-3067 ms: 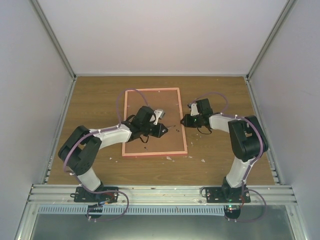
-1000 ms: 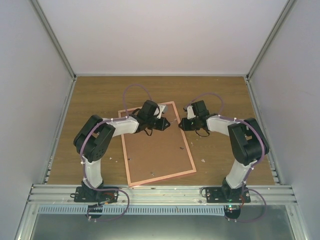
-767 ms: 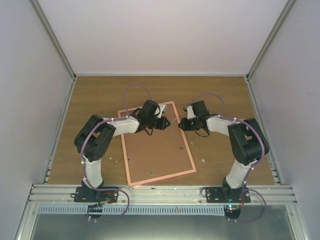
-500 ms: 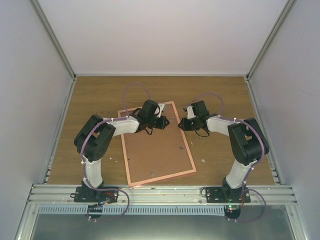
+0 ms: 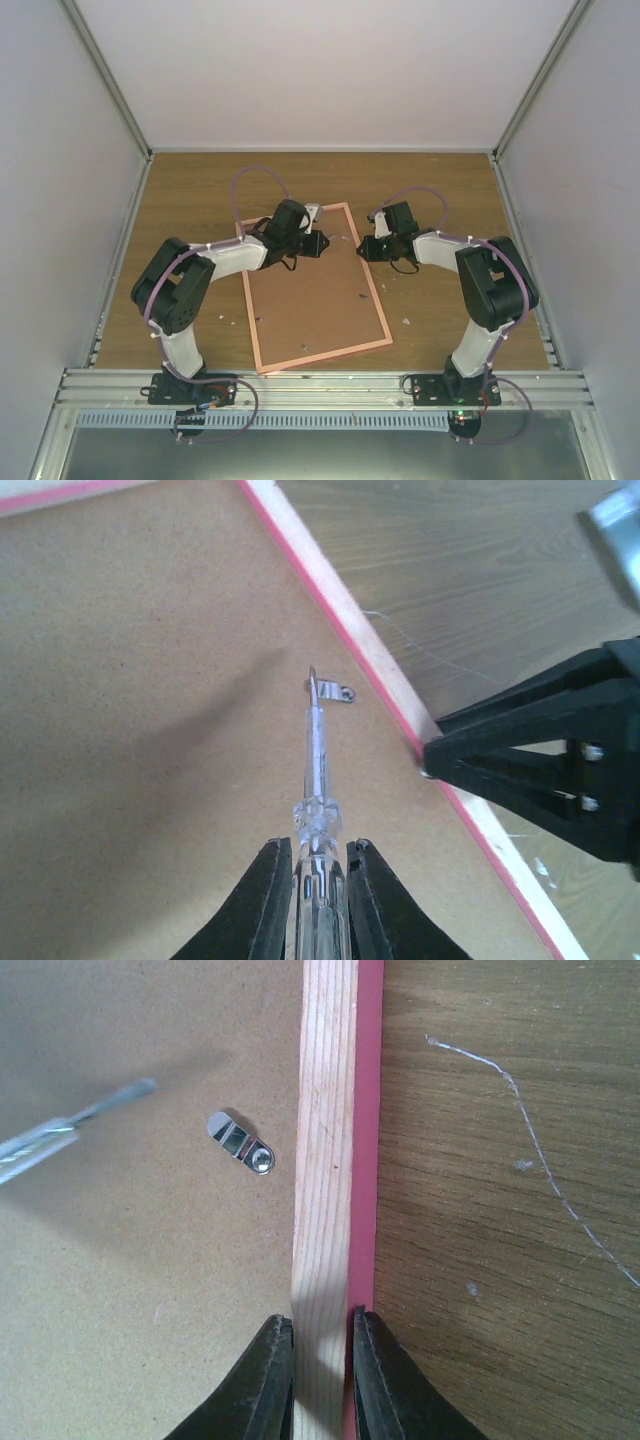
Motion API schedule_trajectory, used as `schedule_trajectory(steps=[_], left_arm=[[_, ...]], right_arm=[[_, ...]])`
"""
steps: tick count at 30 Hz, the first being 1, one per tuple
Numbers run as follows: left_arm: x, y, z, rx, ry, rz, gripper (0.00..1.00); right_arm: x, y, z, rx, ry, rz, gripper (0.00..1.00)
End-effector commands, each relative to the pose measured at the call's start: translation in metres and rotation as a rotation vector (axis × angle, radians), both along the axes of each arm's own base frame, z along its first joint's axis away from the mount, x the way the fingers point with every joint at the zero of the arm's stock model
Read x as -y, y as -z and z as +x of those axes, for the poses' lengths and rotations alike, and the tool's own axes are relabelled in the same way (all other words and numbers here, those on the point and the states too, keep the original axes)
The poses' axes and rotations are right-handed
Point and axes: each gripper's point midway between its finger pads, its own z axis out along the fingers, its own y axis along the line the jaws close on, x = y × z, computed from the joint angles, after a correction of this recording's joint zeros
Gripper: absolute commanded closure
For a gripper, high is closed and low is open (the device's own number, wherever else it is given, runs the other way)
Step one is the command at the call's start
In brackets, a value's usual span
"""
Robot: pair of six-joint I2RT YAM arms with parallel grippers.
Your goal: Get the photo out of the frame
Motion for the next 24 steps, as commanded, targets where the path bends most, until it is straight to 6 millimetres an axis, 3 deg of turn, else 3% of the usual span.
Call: schedule_trajectory(steps=[1, 11, 19, 22, 24], left_arm=[[-0.006, -0.043, 0.001, 0.09, -0.022, -0.055, 1.0], [-0.038, -0.079, -0.016, 0.145, -0.071, -0.083, 1.0], [-0.059, -0.093, -0.026, 0.179, -0.114, -0.092, 1.0], [-0.063, -0.095, -0.028, 0.185, -0.12, -0.098, 1.0], [-0.064, -0.097, -0.029, 0.189, -0.123, -0.101, 1.0]], right_arm=[[0.012, 0.01, -0.002, -0.038, 0.055, -0.024, 1.0], [0.06, 0.0, 0.008, -0.078, 0.343, -0.003, 0.99], [0.111, -0.014, -0.01, -0.047, 0.615, 0.042, 0.99], [0.119, -0.017, -0.016, -0.037, 0.634, 0.043, 0.97], [0.115, -0.015, -0.02, -0.054, 0.607, 0.057, 0.88]])
